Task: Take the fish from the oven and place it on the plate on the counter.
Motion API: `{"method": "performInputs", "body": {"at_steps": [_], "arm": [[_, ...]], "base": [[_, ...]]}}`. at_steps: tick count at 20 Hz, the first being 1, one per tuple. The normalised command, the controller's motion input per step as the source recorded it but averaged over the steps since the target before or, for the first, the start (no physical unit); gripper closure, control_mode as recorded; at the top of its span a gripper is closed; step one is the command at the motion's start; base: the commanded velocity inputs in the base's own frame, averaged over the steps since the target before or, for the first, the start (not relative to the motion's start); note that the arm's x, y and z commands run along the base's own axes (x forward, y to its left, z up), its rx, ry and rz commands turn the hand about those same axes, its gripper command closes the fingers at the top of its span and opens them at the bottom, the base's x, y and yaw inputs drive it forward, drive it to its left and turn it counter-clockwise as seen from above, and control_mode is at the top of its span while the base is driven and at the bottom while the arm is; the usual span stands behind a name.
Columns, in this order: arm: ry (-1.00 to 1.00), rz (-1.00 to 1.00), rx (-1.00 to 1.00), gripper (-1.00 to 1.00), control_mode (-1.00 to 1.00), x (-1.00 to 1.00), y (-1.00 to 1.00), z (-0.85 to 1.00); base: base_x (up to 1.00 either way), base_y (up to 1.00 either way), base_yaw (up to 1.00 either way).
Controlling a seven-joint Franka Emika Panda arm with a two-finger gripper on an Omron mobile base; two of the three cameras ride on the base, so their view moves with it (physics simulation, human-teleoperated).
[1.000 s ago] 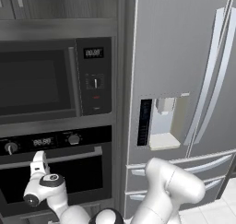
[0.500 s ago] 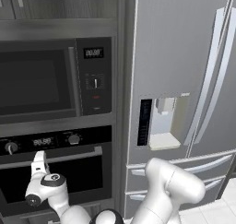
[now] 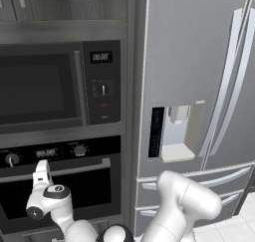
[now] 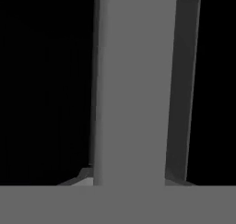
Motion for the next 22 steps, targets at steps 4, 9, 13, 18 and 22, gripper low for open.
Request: {"method": "performInputs", "body": {"at_steps": [4,9,13,18,22], "arm": [[0.00,0.00,0.00,1.00,-1.00,-0.03,0.00,-0.01],[0.00,0.00,0.00,1.00,-1.00,-0.30,0.00,-0.17],[0.04,0.00,0.00,1.00,-1.00,-0.55,0.02,-0.26],[0.09,0.00,0.00,1.00,-1.00,-0.65,0.02,-0.55],[0.04,0.00,0.00,1.00,-1.00,-0.79,0.00,-0.82]], "base": [[0.00,0.00,0.00],[0.00,0.00,0.00],[0.00,0.00,0.00],[0.00,0.00,0.00],[0.00,0.00,0.00]]}}
